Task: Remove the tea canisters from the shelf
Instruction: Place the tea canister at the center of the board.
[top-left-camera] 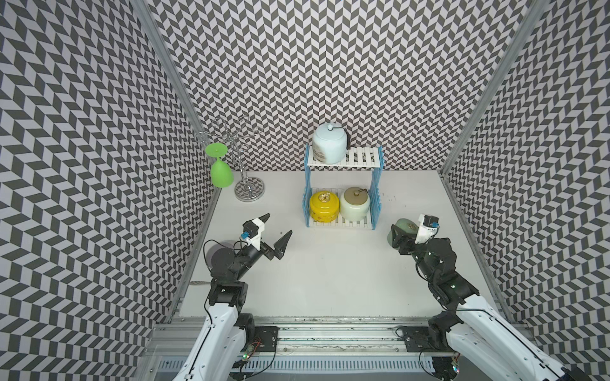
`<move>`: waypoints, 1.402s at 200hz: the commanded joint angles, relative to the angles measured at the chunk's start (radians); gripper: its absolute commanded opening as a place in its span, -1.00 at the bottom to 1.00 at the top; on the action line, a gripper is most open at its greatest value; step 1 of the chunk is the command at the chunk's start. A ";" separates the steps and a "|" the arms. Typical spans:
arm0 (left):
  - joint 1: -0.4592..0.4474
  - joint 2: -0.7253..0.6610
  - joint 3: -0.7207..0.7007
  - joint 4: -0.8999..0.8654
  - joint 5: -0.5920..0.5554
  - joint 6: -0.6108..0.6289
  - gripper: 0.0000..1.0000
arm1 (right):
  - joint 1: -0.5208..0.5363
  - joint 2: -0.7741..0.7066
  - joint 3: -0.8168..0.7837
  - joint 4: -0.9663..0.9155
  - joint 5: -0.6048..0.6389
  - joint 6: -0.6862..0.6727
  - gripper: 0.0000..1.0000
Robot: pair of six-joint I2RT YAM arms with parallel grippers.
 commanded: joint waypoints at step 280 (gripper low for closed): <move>0.007 -0.010 -0.004 0.022 0.018 -0.015 1.00 | 0.013 0.084 -0.183 0.139 0.217 0.188 0.57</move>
